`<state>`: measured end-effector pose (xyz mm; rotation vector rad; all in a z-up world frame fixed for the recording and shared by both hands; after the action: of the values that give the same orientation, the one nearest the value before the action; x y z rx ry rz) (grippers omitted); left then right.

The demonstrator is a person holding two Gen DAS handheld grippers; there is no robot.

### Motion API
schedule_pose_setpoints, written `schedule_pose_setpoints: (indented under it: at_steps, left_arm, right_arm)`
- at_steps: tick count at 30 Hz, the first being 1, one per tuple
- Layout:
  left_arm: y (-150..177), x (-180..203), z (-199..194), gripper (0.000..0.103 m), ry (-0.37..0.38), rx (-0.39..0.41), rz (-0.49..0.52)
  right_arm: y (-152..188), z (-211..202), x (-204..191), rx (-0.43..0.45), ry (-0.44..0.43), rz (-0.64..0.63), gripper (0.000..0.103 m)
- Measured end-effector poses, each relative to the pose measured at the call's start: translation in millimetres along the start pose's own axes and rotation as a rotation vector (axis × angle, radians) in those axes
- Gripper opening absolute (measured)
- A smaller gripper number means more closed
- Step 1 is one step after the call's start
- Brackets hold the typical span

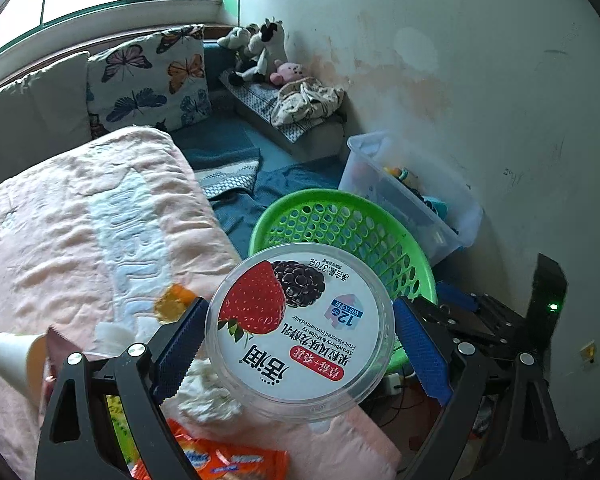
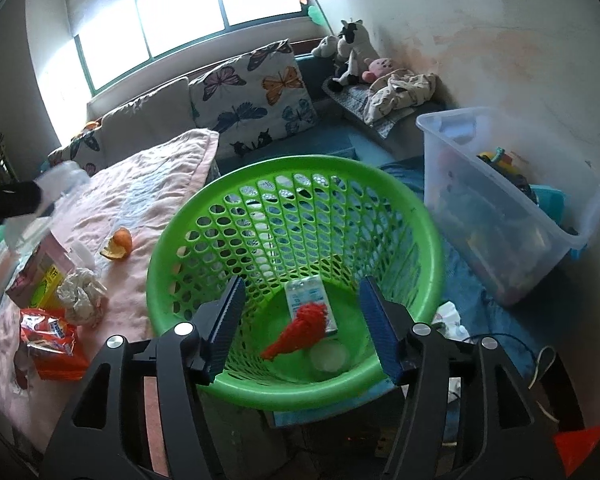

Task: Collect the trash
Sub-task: 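Carry the yogurt cup and red mesh bag over the green basket and release both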

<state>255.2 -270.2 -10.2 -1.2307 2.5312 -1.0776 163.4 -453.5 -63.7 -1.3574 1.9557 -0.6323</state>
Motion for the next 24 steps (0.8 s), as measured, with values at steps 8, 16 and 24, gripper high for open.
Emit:
schedule_pose_setpoints:
  at_steps: [8, 16, 24]
  left_arm:
    - [-6.8, 18.8, 34.2, 0.089, -0.005, -0.049, 0.016]
    - [-8.8, 37.6, 66.2, 0.089, -0.02, -0.104, 0.051]
    - [-13.5, 56.0, 92.0, 0.089, -0.036, -0.138, 0.084]
  right_arm:
    - [2.3, -16.5, 11.1, 0.023, -0.011, 0.03, 0.063]
    - [8.6, -24.0, 20.8, 0.023, -0.015, 0.054, 0.063]
    - [15.2, -29.3, 31.0, 0.022, -0.012, 0.076, 0.063]
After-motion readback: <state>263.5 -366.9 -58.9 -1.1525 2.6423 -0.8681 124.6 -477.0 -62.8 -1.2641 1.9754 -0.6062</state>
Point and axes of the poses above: each gripper's, at about its wrist camera, not at the fingertips, and z roughly the way its jaws point, x to its right, y to its underside, the point moved 6 cm from there along z, roughly the way its jaws point, and after that the axes turned 6 degrees about z, right-handed, at the moved point
